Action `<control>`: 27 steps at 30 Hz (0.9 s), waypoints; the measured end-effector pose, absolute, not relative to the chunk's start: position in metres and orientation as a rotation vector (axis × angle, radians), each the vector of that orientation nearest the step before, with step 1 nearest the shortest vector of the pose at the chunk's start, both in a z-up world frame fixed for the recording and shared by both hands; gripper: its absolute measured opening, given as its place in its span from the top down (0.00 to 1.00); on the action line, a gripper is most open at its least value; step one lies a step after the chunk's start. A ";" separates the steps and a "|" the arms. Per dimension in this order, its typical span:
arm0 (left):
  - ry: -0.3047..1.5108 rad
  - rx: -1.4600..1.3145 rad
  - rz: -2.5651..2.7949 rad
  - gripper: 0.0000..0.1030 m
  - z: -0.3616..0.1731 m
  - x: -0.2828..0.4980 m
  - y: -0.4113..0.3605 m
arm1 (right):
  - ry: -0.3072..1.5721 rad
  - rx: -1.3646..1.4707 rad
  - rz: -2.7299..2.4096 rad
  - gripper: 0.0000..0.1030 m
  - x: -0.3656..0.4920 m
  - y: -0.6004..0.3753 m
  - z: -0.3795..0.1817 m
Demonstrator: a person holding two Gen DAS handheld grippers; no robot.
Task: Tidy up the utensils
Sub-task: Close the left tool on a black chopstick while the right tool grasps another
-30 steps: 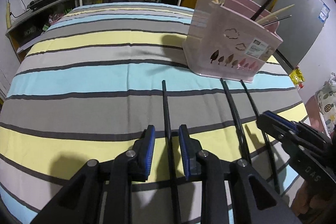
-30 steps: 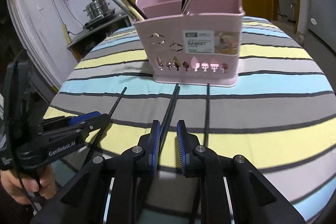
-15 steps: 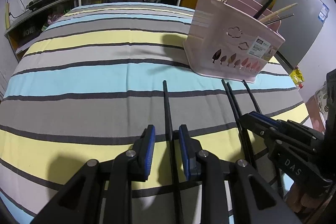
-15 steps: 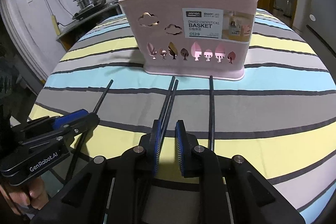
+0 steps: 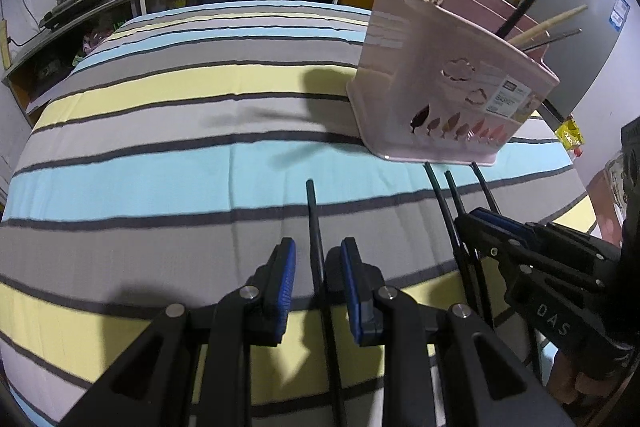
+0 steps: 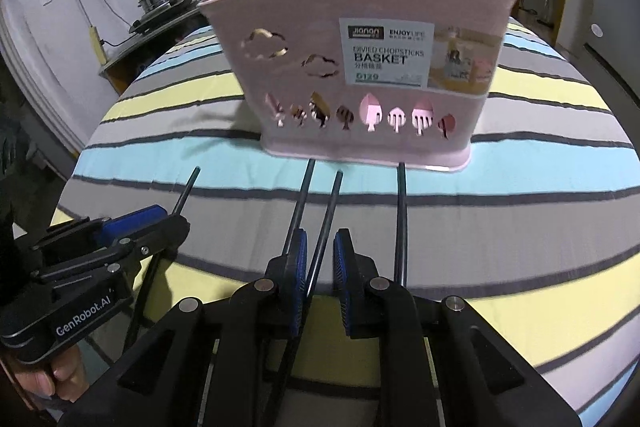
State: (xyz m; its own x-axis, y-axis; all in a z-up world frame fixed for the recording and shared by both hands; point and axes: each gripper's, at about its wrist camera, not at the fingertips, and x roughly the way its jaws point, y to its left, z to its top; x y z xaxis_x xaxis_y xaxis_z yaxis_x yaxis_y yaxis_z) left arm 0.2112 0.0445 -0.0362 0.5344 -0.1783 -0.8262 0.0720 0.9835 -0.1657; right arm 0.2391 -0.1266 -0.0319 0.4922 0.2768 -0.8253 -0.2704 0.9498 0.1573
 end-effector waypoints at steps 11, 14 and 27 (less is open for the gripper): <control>0.968 -0.070 -0.135 0.94 -0.039 0.215 0.038 | 0.998 0.021 0.333 0.93 0.249 -0.126 -0.033; 0.975 -0.109 -0.146 0.94 -0.038 0.215 0.042 | 0.996 0.032 0.346 0.95 0.247 -0.124 -0.031; 0.897 -0.144 -0.198 0.95 0.014 0.199 0.044 | 0.884 0.063 0.380 0.96 0.228 -0.142 0.024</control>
State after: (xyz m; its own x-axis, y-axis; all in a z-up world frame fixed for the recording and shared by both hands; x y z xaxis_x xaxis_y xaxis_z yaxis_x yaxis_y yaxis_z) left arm 0.1991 0.0442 0.0143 0.6074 -0.2310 -0.7601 0.1107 0.9721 -0.2069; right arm 0.2278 -0.1421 0.0239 0.5718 0.3498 -0.7421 -0.2982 0.9313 0.2092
